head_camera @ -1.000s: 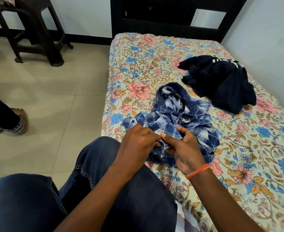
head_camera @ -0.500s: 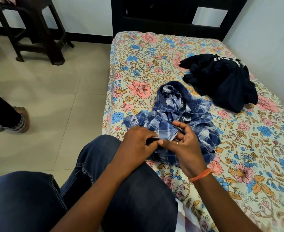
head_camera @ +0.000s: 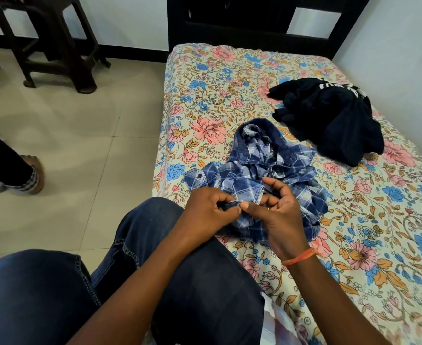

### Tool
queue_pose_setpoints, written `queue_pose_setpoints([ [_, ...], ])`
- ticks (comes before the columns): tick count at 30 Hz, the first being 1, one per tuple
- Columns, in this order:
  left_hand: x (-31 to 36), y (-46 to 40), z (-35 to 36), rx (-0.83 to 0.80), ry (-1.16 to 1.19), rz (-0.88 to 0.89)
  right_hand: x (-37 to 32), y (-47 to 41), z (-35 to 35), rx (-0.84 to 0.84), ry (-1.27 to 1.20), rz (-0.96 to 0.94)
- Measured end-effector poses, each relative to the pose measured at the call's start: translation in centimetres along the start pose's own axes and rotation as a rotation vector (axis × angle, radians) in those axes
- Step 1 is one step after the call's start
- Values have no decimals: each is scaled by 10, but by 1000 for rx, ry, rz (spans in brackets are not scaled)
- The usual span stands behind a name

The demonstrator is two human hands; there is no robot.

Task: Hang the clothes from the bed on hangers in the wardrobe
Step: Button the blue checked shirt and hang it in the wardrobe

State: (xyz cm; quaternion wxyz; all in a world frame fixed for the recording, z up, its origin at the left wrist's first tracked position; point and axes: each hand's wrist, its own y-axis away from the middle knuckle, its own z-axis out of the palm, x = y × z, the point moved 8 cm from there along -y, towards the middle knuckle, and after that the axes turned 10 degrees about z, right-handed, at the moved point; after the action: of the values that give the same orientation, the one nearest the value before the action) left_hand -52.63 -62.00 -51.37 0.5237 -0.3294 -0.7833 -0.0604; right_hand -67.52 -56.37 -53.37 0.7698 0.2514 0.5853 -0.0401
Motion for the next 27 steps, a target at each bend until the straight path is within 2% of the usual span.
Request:
queue_pose_setpoints([
  [6,-25,6,11,-62,485,-287,4,-3,1,3,-61,46],
  [12,-37,10,17,-66,726,-439,3,-1,8,-36,-135,50],
  [22,-46,12,25,-5,807,-550,8,-9,11,-35,-78,-9],
  [27,-41,12,28,-9,893,-502,12,-16,14,-50,-69,-5],
])
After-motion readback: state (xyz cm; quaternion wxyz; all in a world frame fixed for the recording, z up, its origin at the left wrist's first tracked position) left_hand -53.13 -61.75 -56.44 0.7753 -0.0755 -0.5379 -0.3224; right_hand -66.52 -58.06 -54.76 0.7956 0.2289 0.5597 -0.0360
